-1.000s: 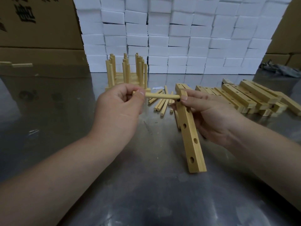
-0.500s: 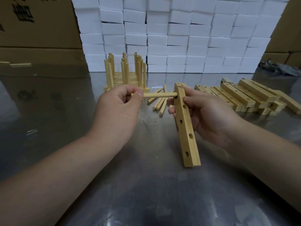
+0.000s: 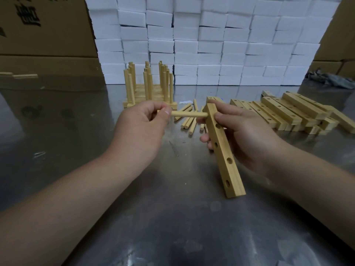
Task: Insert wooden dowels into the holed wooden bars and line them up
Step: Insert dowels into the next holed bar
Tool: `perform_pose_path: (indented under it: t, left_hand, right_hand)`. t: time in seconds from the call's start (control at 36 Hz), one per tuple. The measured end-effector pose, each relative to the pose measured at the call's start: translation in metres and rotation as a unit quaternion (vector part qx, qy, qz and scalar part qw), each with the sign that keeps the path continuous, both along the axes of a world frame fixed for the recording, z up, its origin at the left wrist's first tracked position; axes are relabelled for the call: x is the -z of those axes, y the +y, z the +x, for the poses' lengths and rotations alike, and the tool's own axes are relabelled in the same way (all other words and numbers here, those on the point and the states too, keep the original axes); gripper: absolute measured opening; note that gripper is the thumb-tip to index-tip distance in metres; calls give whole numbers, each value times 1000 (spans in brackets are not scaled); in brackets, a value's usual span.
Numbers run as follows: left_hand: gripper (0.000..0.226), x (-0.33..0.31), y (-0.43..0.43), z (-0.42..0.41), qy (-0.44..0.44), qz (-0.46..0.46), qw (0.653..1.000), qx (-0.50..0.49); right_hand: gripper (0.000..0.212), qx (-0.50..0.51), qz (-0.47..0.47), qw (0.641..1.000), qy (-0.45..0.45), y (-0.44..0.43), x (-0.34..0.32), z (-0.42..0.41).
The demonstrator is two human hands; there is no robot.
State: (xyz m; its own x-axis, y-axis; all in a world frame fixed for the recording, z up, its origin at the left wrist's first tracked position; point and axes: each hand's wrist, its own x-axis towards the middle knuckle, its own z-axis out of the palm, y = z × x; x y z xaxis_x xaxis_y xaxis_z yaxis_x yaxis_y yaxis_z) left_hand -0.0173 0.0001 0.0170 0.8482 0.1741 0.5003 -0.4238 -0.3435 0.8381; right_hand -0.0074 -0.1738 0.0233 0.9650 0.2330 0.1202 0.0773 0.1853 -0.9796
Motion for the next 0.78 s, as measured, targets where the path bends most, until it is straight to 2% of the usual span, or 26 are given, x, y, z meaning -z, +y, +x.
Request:
perform_pose_path:
  t: [0.11, 0.28, 0.42, 0.53, 0.64, 0.69, 0.75, 0.78]
  left_hand:
    - [25, -1, 1, 0, 5, -12, 1000, 10]
    - [27, -2, 2, 0, -8, -28, 999, 14]
    - [31, 0, 4, 4, 14, -19, 1000, 10]
    - [37, 5, 5, 8, 25, -21, 999, 8]
    - [33, 8, 2, 13, 90, -58, 994, 31]
    - [34, 11, 0, 14, 112, 17, 992, 59]
    - [43, 16, -3, 13, 123, 188, 970, 98]
    - [49, 19, -6, 13, 123, 285, 944, 113]
  right_hand:
    - [39, 6, -1, 1000, -3, -1, -2, -2]
    - [37, 16, -77, 996, -29, -1, -2, -3]
    - [36, 18, -95, 995, -39, 0, -2, -3]
    - [31, 21, -69, 997, -34, 0, -1, -1]
    - [26, 68, -4, 998, -18, -1, -1, 4]
    - [27, 108, 36, 994, 0, -5, -3, 8]
    - [25, 140, 77, 987, 14, -7, -4, 11]
    - [23, 150, 92, 984, 17, -8, -5, 12]
